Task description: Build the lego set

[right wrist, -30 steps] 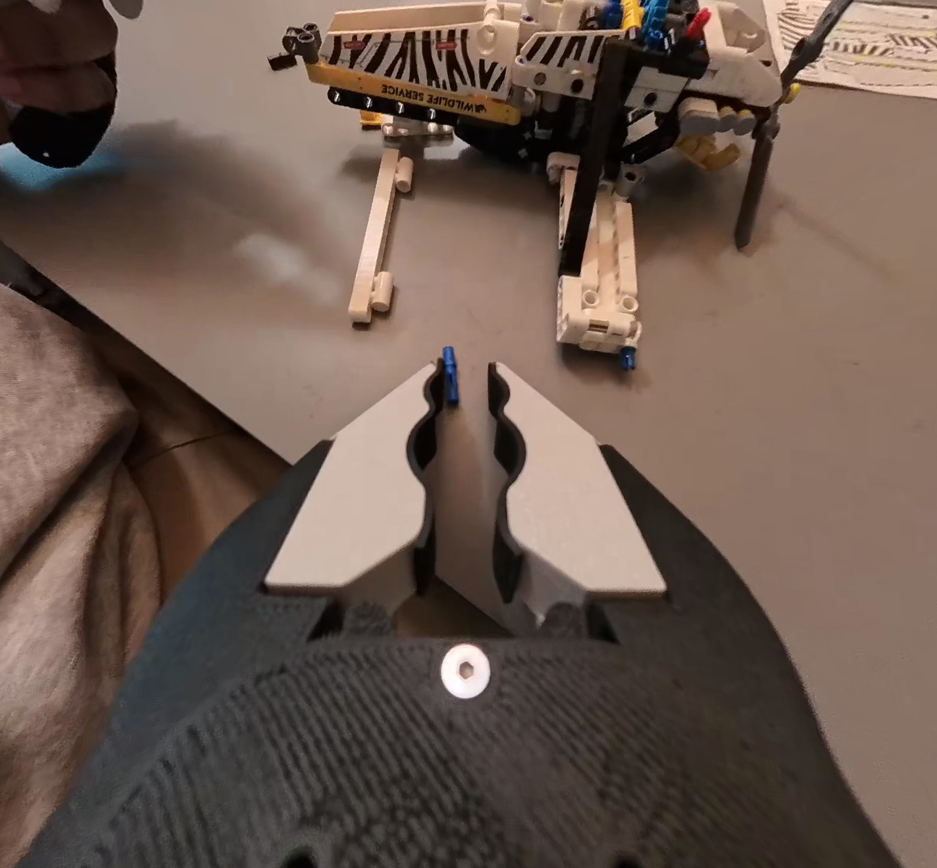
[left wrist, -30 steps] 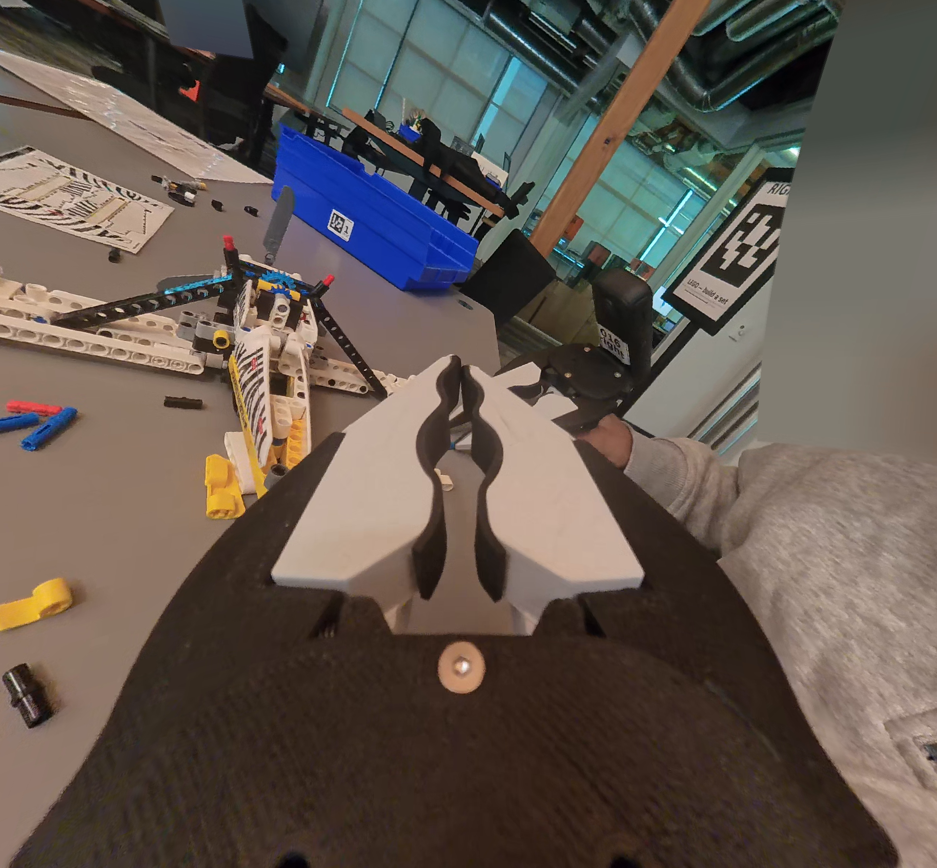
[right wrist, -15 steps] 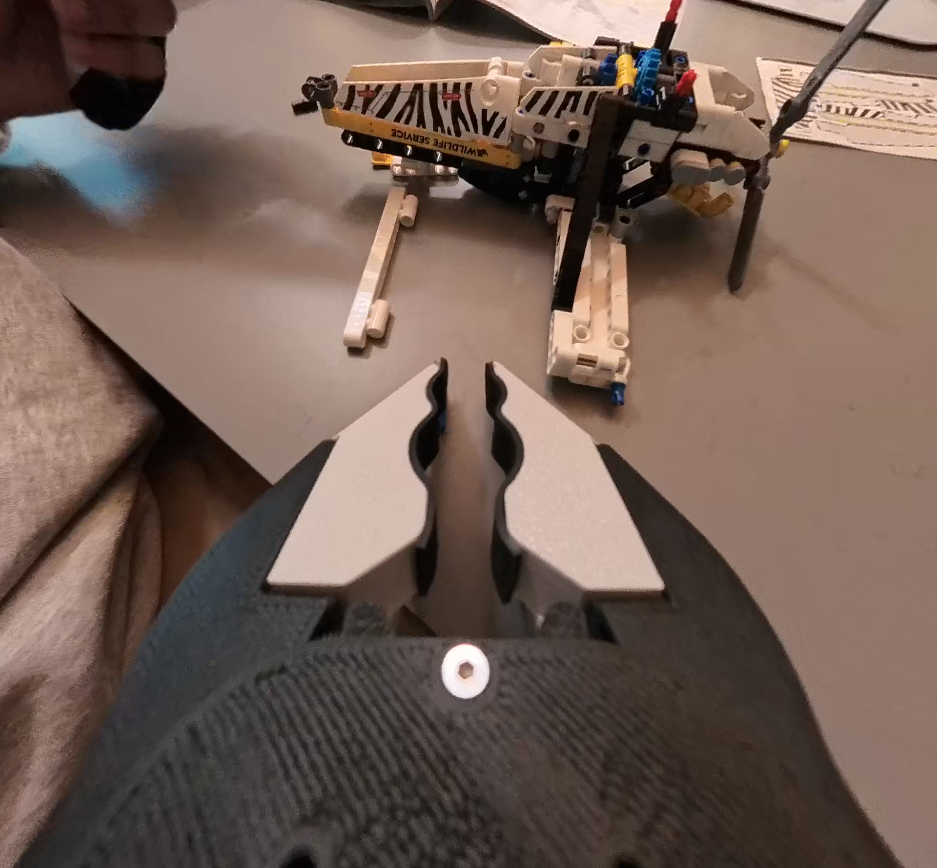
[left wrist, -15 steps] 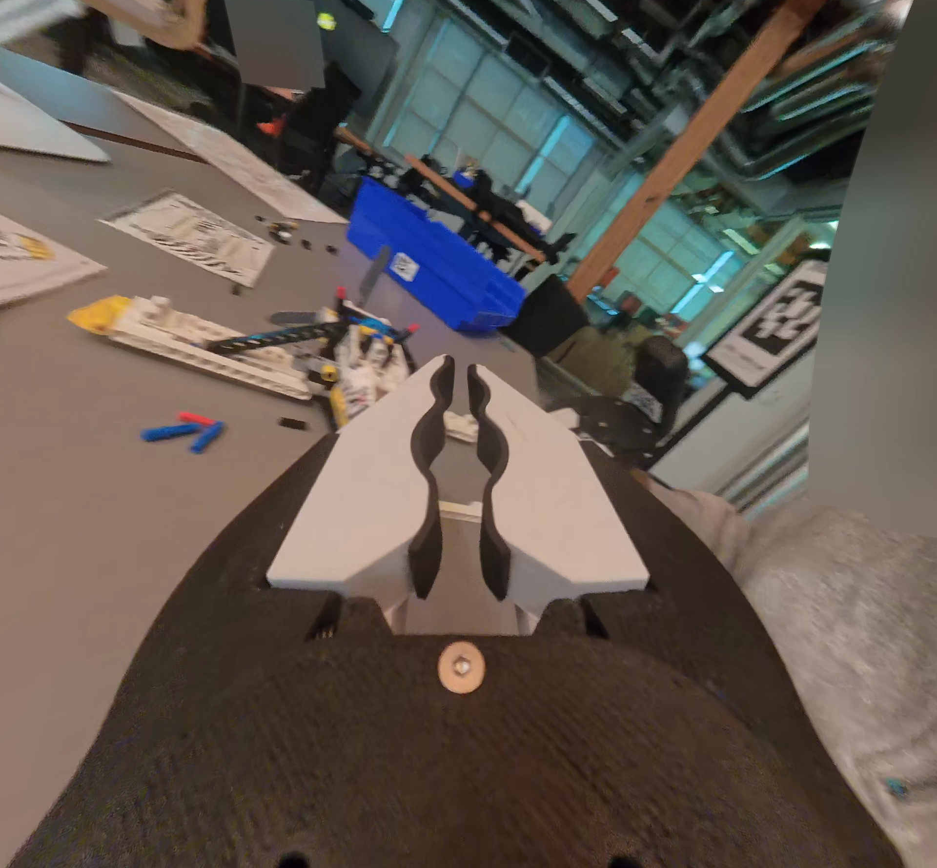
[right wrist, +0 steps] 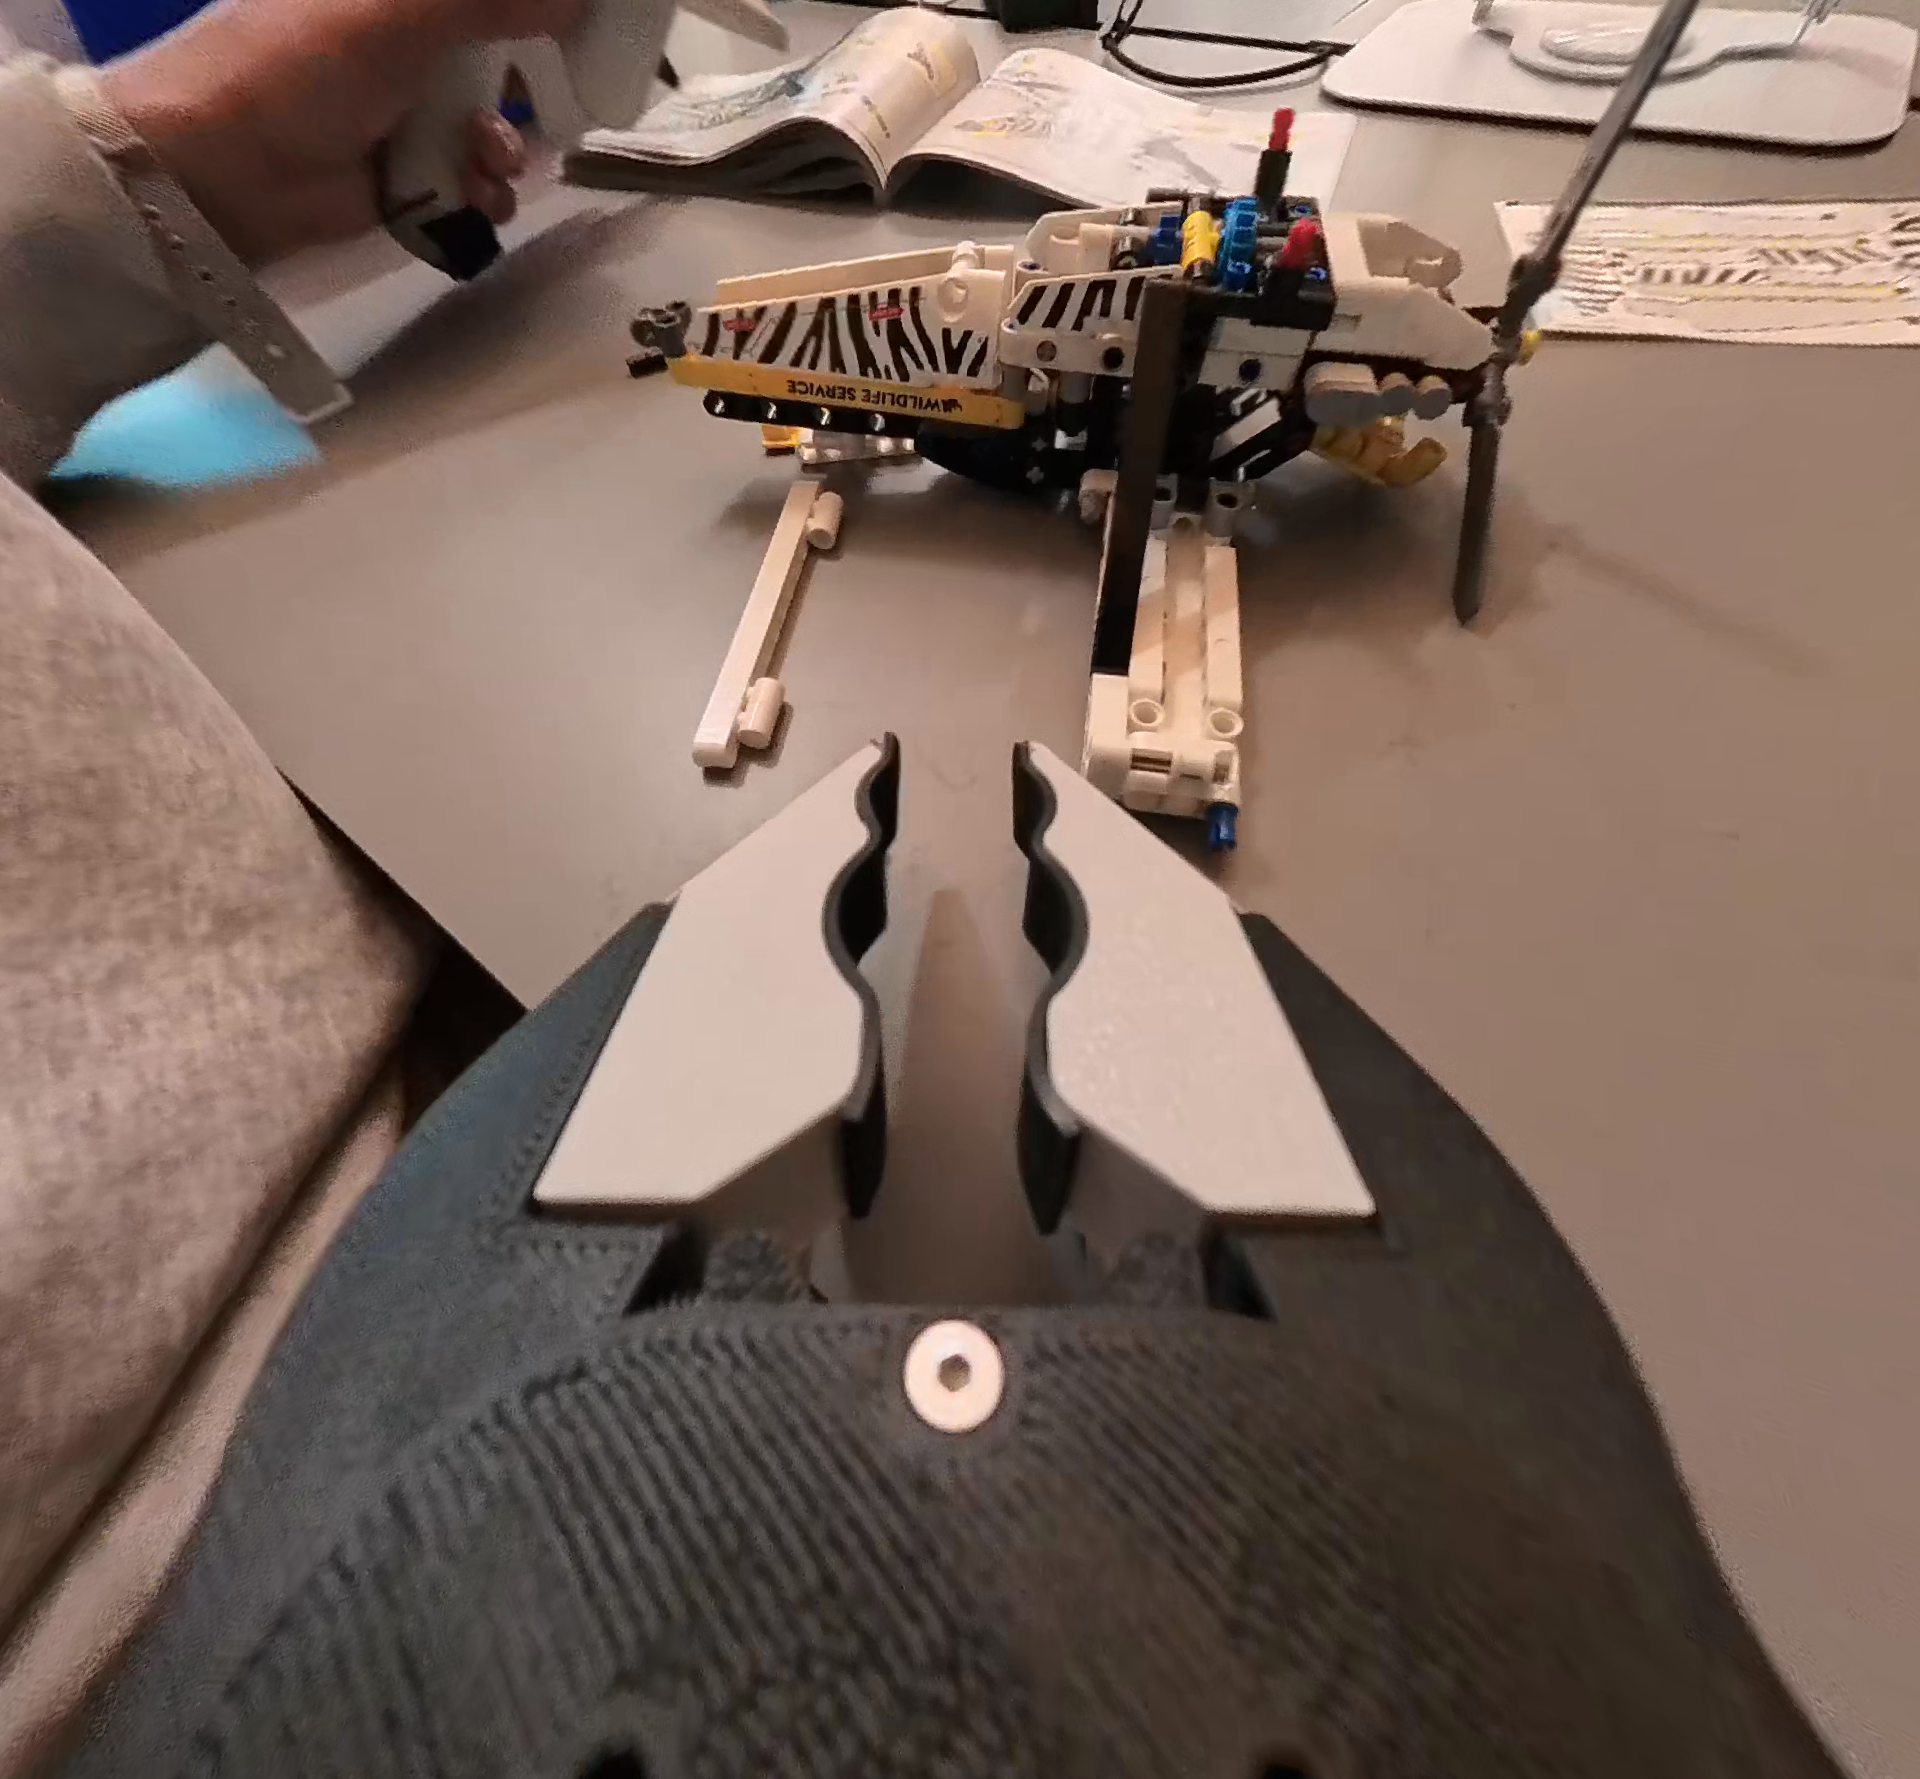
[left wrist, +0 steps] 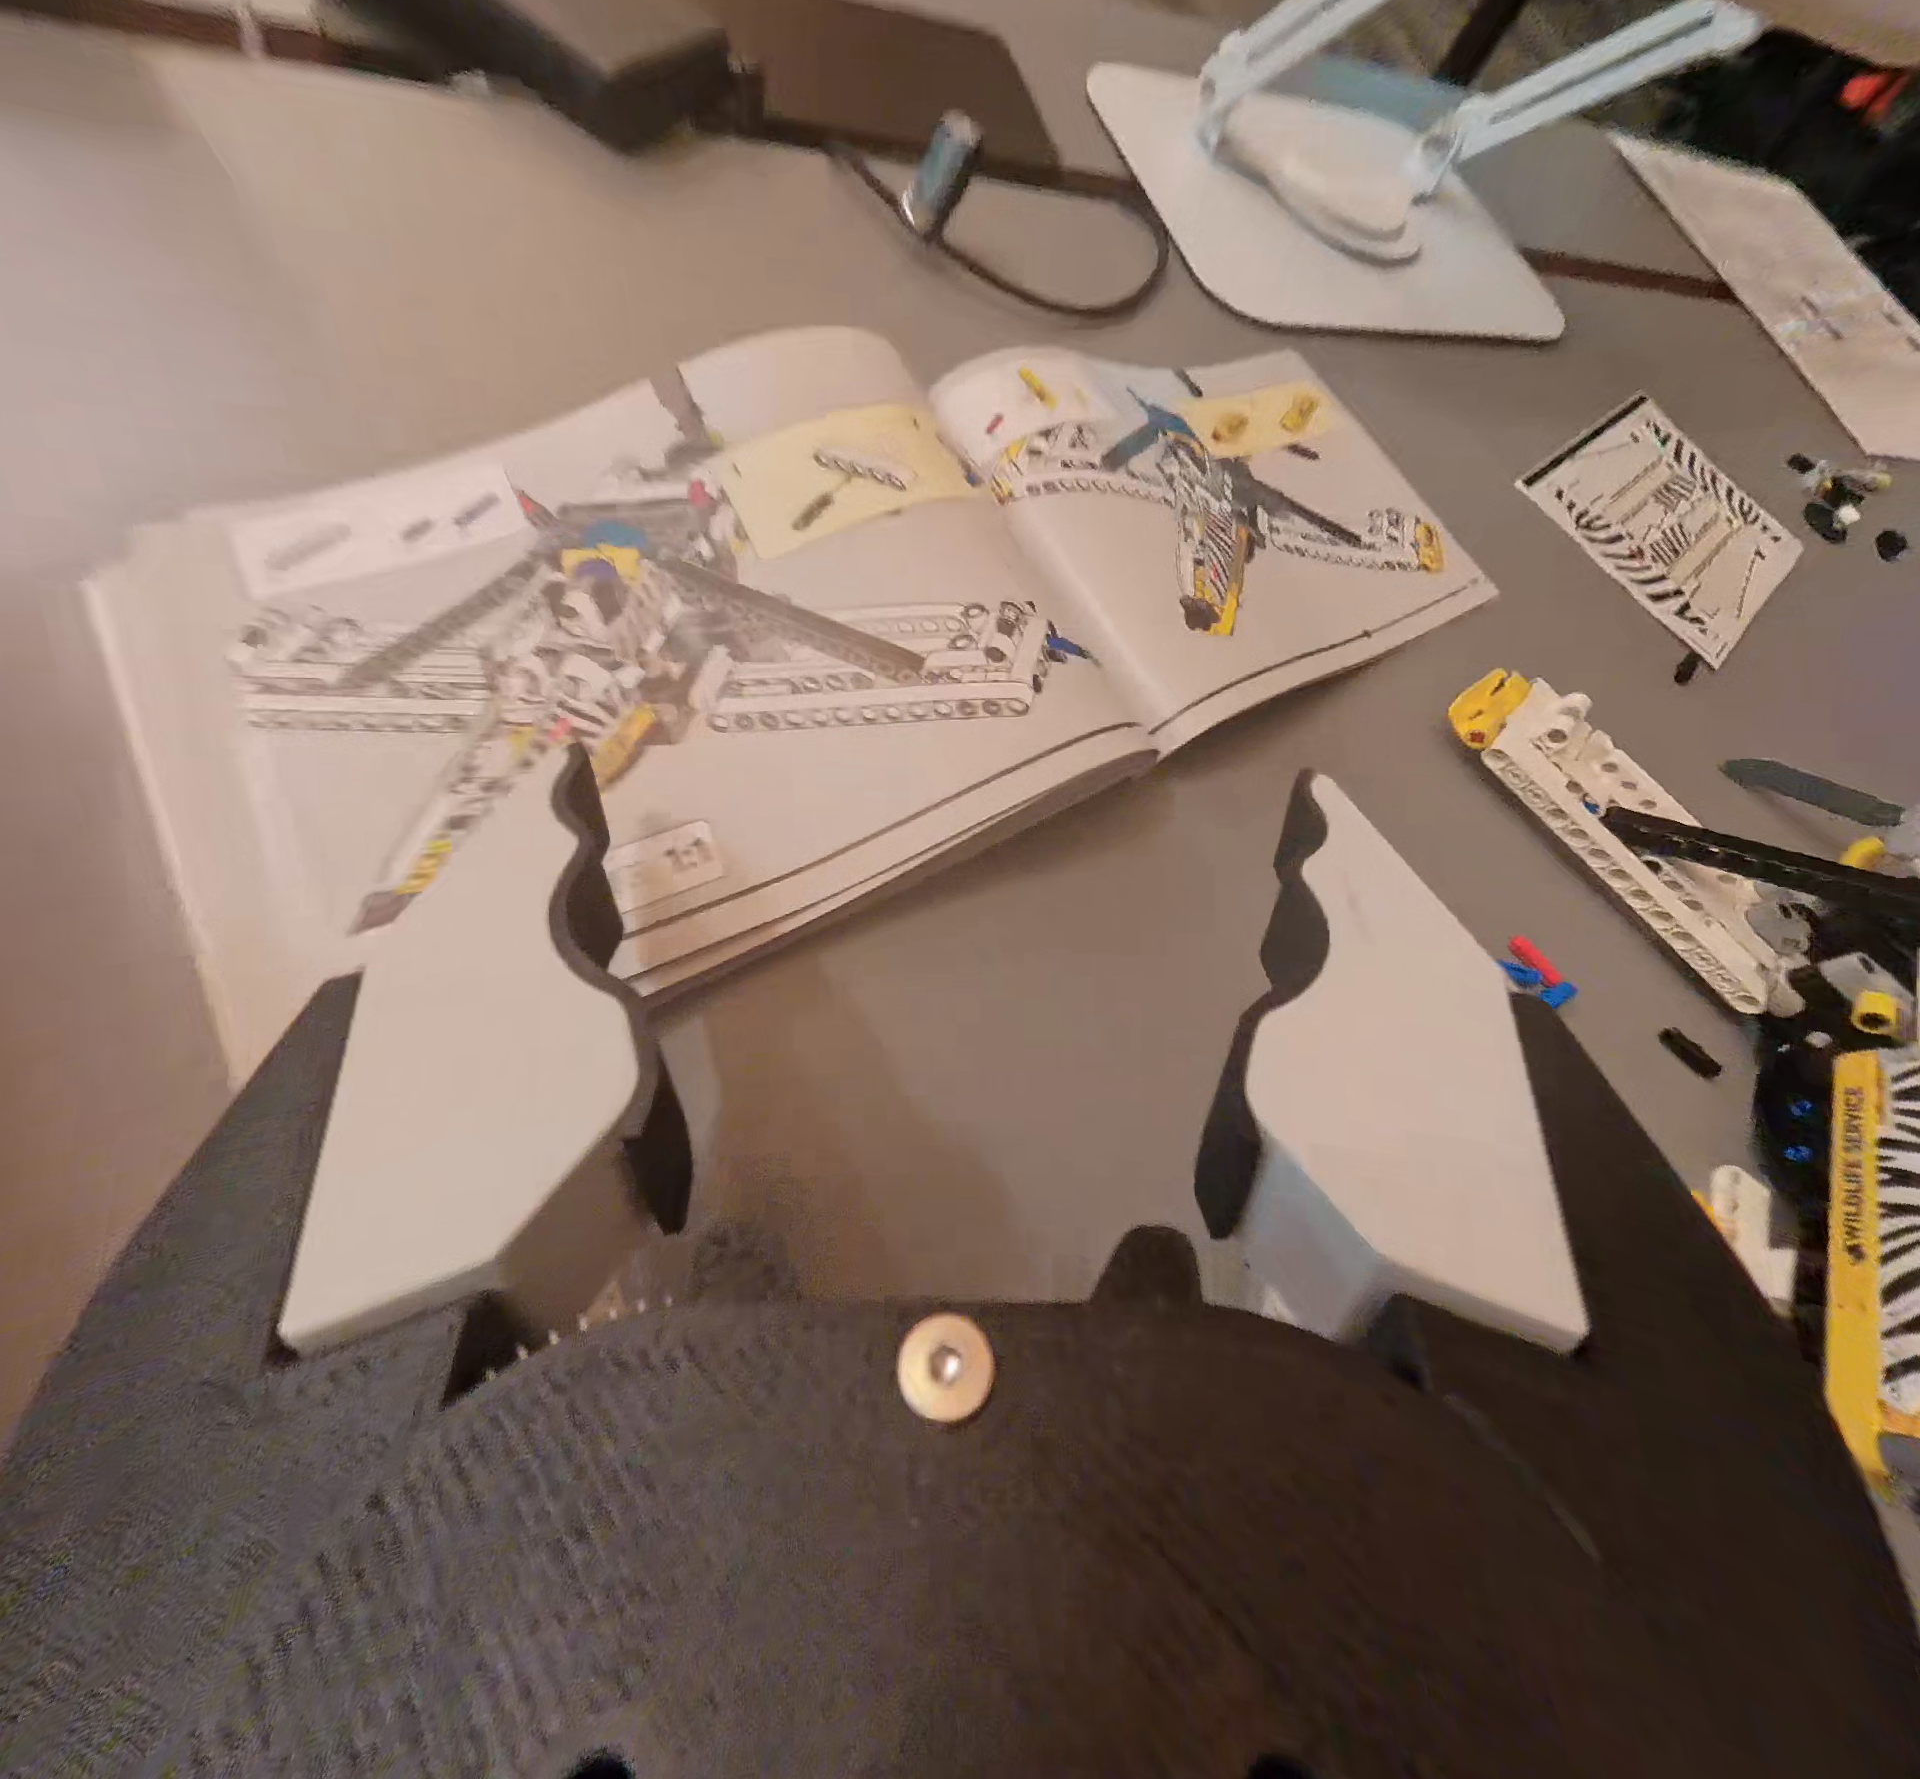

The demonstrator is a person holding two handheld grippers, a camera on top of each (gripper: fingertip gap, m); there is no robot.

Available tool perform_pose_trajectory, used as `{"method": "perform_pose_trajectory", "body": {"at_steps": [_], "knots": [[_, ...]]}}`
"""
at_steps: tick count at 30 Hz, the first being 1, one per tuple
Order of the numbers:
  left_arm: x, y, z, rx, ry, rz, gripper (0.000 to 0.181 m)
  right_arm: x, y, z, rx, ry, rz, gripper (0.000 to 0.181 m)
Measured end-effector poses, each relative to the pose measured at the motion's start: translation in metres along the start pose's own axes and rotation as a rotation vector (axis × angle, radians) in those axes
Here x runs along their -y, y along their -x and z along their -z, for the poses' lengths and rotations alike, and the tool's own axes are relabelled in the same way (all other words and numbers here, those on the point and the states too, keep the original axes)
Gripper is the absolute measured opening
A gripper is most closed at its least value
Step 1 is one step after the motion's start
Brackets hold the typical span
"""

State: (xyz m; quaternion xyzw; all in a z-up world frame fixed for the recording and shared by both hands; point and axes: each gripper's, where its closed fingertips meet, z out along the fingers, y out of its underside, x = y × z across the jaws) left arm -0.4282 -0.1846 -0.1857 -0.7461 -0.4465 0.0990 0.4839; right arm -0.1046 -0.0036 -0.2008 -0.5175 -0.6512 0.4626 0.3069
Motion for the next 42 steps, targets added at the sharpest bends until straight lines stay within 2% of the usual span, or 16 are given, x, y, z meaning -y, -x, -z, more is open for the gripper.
{"method": "perform_pose_trajectory", "body": {"at_steps": [5,8,12,16,21,24,26,30,36,39,42], "knots": [[-0.004,-0.041,-0.034,-0.106,0.062,0.035,0.127,0.005,-0.003,0.004,0.076,-0.039,-0.146,0.020],[0.000,-0.054,-0.056,-0.100,0.071,-0.010,0.136,0.007,-0.003,0.005,0.115,-0.061,-0.213,0.018],[0.020,-0.077,-0.073,-0.129,0.046,-0.116,0.134,0.006,-0.001,0.005,0.130,-0.058,-0.205,0.015],[0.030,-0.087,-0.083,-0.139,0.048,-0.150,0.132,0.005,-0.001,0.005,0.115,-0.053,-0.183,0.013],[0.036,-0.099,-0.075,-0.176,-0.024,-0.177,0.120,0.005,-0.003,0.004,0.116,-0.054,-0.207,0.009],[0.035,-0.125,-0.067,-0.303,-0.074,-0.190,0.117,0.005,0.000,0.005,0.121,-0.056,-0.180,0.002],[0.034,-0.138,-0.065,-0.375,-0.086,-0.211,0.117,0.006,0.001,0.005,0.116,-0.061,-0.160,0.000],[0.035,-0.149,-0.072,-0.434,-0.073,-0.228,0.125,0.004,0.001,0.004,0.113,-0.050,-0.160,0.000],[0.037,-0.167,-0.081,-0.553,-0.045,-0.279,0.127,0.005,-0.002,0.003,0.092,-0.054,-0.164,0.000],[0.044,-0.180,-0.063,-0.642,-0.110,-0.317,0.126,0.006,-0.004,0.004,0.070,-0.067,-0.155,0.000],[0.053,-0.177,-0.038,-0.654,-0.211,-0.354,0.124,0.007,-0.006,0.005,0.046,-0.080,-0.157,0.000]]}}
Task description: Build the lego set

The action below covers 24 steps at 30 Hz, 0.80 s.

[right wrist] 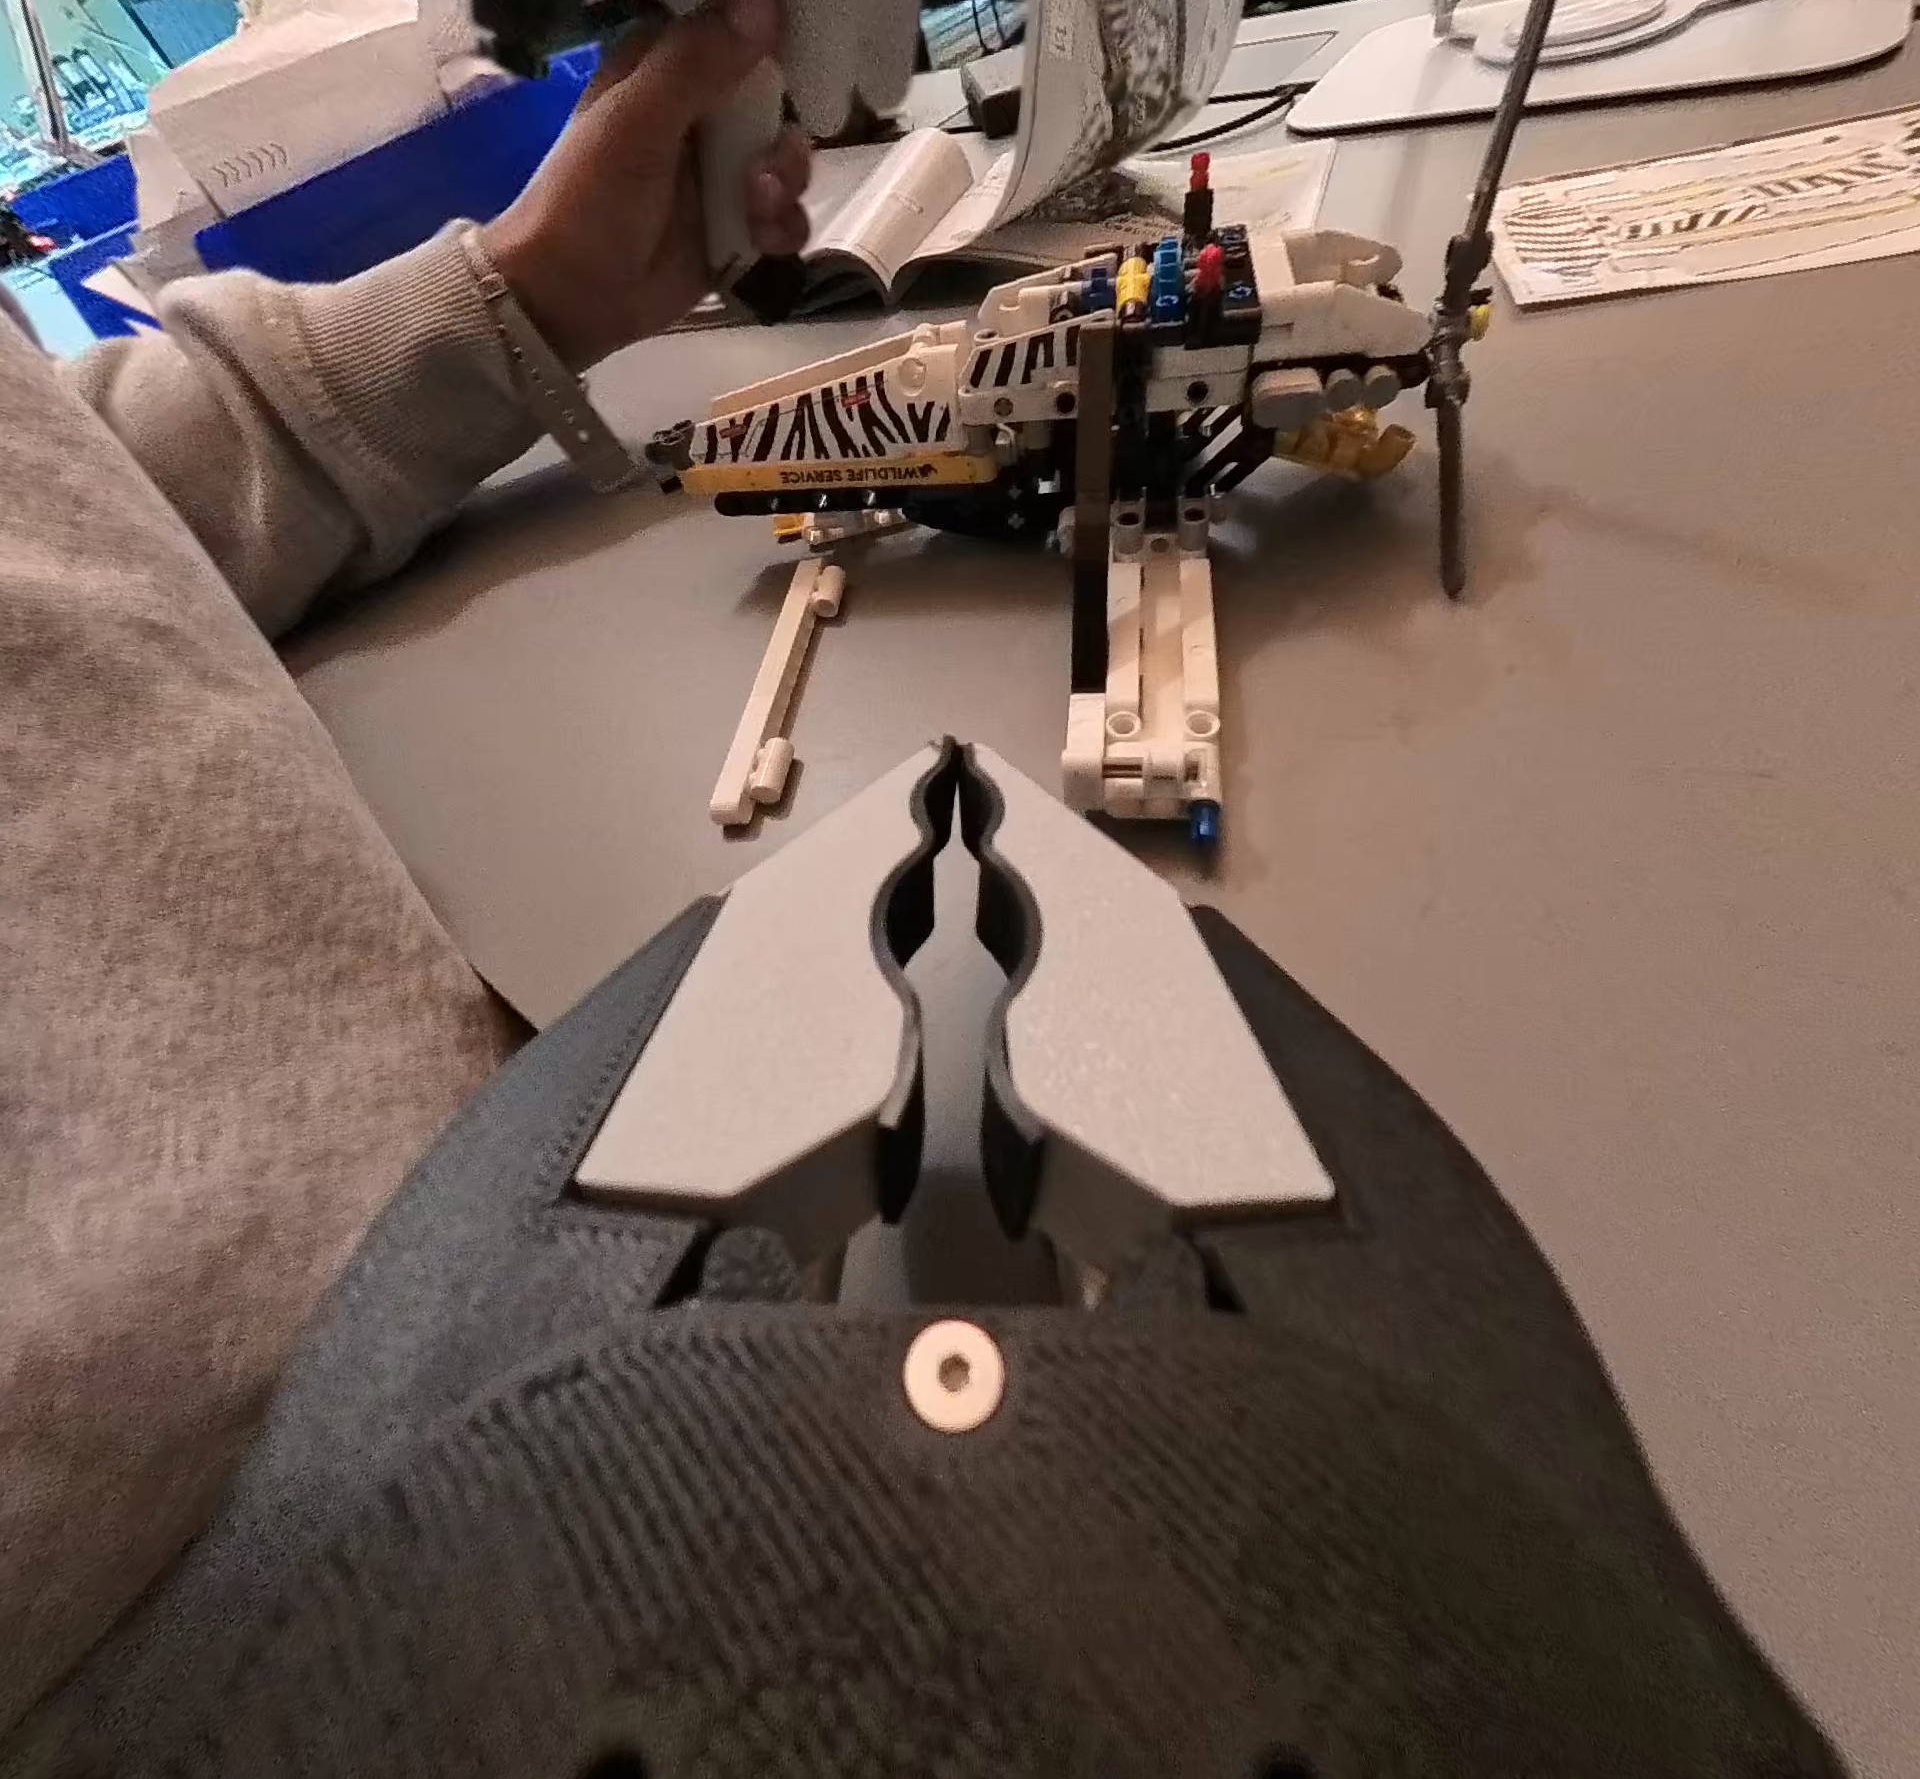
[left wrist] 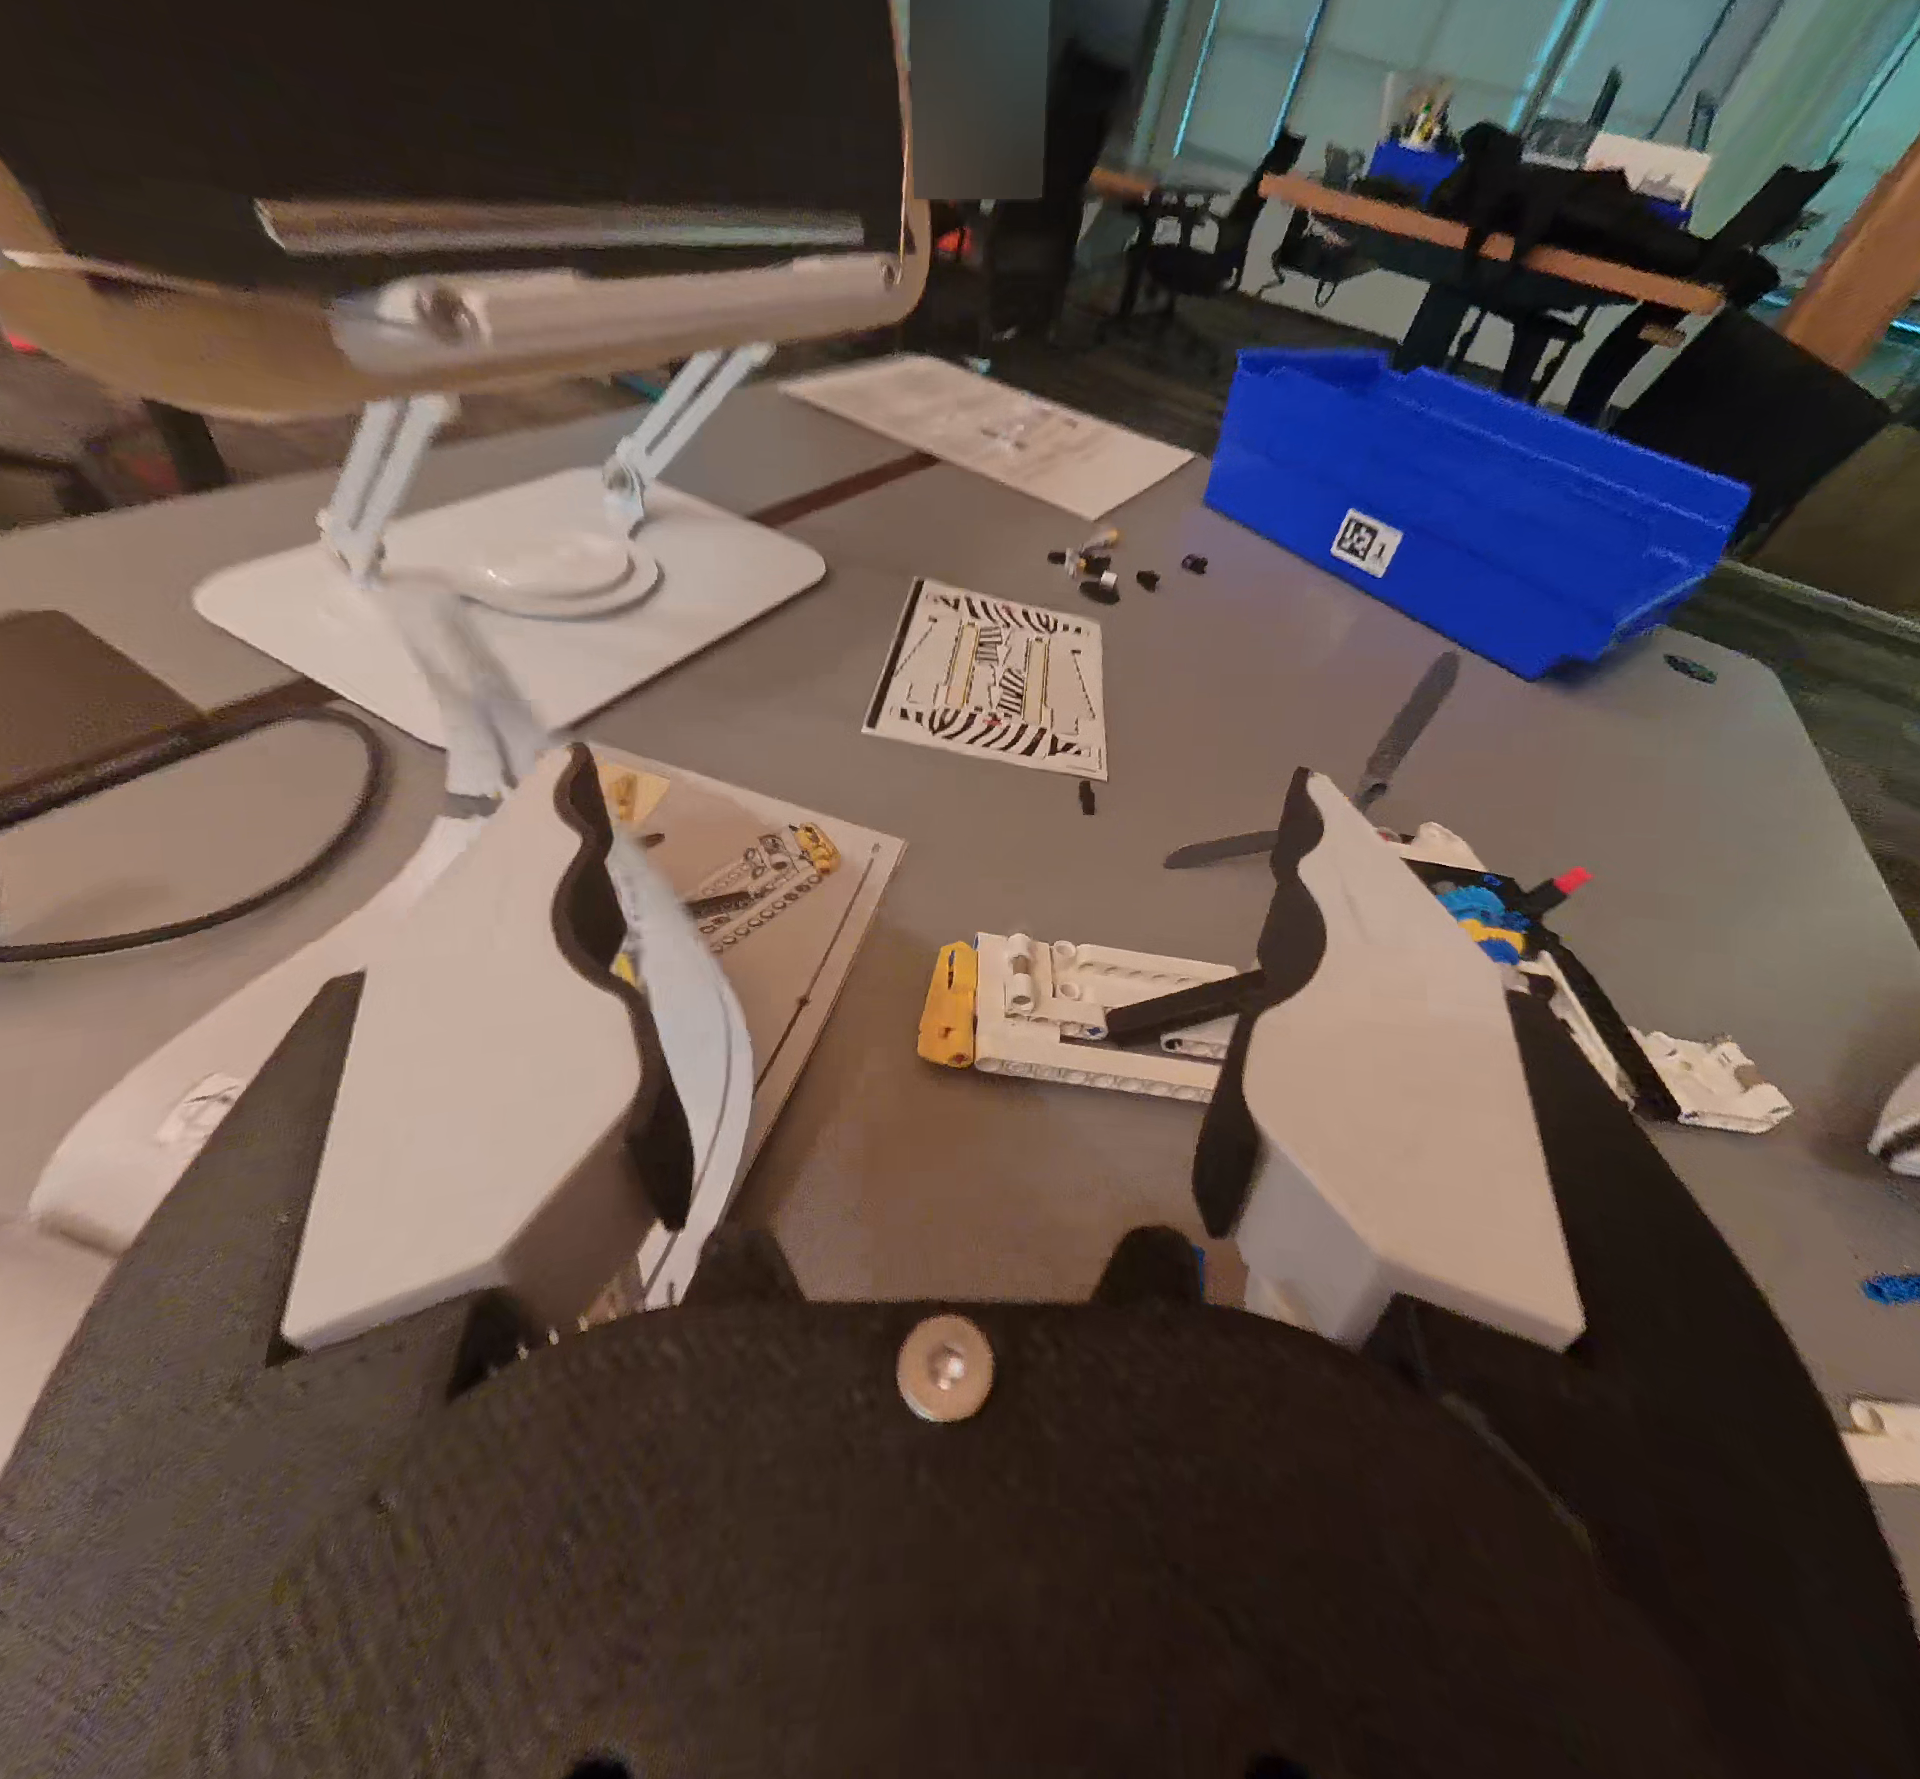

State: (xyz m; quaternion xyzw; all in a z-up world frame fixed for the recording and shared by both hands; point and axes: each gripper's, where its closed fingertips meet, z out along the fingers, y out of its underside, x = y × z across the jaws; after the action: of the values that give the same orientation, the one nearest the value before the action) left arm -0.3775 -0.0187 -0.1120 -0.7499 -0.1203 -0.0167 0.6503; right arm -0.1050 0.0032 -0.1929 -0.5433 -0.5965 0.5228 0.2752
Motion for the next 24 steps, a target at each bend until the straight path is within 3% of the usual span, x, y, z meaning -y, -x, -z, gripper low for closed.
{"method": "perform_pose_trajectory", "body": {"at_steps": [9,24], "knots": [[-0.002,0.023,0.059,0.114,-0.063,0.011,0.120,0.017,-0.003,0.012,-0.009,-0.170,-0.023,0.000],[-0.012,0.032,0.061,0.115,-0.040,0.091,0.116,0.021,-0.014,0.015,-0.049,-0.210,-0.099,0.000]]}}
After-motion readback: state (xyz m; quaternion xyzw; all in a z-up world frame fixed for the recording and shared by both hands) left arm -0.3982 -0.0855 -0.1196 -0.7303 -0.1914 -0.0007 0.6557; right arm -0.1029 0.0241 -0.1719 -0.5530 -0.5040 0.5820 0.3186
